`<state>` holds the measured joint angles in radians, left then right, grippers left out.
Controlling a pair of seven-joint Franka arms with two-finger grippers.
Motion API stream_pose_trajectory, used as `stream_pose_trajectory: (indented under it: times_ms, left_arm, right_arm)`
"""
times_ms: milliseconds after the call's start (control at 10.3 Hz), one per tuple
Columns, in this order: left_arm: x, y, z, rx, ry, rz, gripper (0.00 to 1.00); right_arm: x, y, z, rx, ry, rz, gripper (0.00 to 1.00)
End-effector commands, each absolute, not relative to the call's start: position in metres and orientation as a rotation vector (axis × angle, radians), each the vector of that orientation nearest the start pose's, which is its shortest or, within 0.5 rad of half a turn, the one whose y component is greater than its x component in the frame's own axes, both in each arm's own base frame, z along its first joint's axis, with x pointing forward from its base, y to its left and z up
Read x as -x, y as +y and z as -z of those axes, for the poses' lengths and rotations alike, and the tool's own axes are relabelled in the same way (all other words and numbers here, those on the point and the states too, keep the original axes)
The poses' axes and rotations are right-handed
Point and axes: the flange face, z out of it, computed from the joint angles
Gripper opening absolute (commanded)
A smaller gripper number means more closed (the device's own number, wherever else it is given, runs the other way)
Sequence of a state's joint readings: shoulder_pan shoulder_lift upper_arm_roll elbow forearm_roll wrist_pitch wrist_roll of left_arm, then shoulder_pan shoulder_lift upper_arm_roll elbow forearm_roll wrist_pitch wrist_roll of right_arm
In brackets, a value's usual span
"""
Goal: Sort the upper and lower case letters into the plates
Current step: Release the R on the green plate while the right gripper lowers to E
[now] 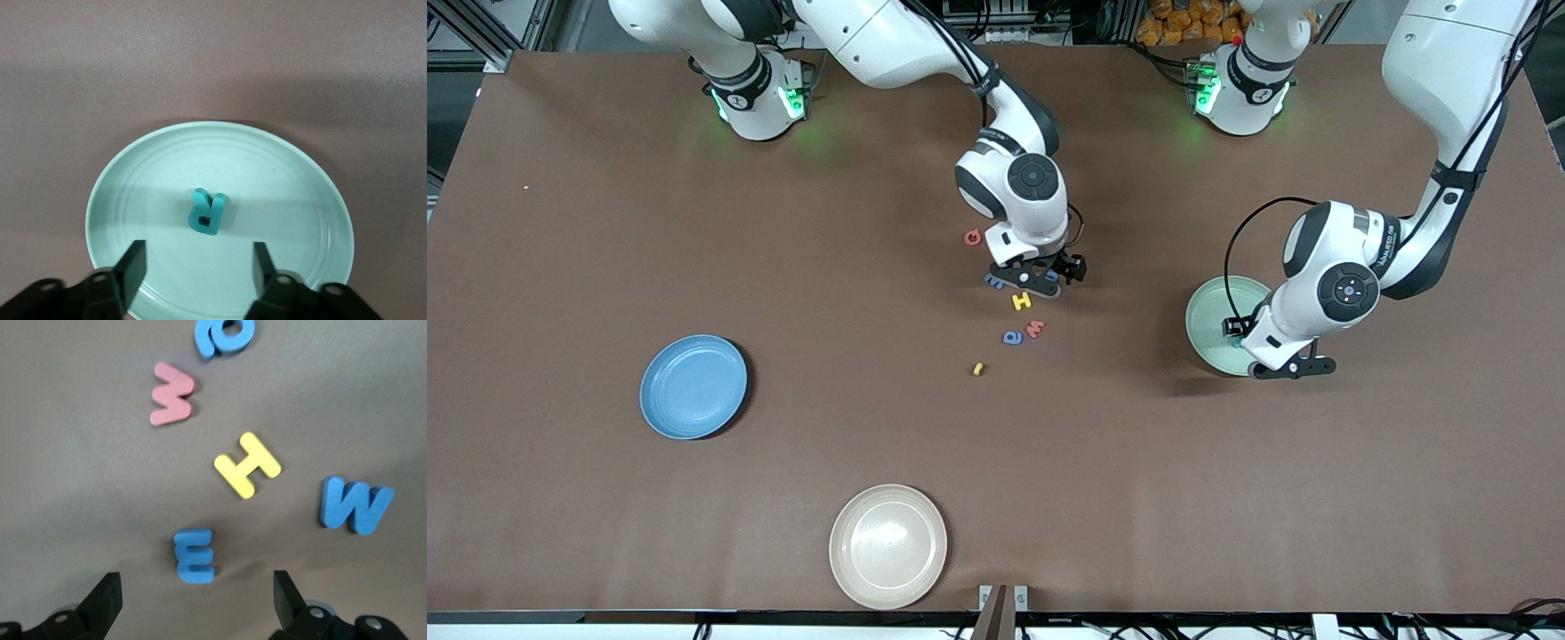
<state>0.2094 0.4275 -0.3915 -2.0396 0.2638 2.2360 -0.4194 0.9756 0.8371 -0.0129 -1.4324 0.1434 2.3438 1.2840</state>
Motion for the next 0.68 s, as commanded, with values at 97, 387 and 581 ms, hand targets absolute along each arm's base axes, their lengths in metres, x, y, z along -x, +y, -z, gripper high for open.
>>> stream_pose_trajectory:
  times_ms: [97,387,581]
  left_arm:
    - [-0.572,-0.098,-0.243,3.036,-0.096,-0.215,1.00]
    - [-0.575,-0.105,-0.256,3.036,-0.085,-0.186,1.00]
    - [-0.576,-0.108,-0.258,3.032,-0.078,-0.192,1.00]
  right_arm:
    - [-0.413,0.617,-0.184,3.029,0.576,-0.024,1.00]
    - [-0.414,0.616,-0.184,3.040,0.584,-0.019,1.00]
    - [-0.421,0.620,-0.186,3.023,0.599,-0.001,1.00]
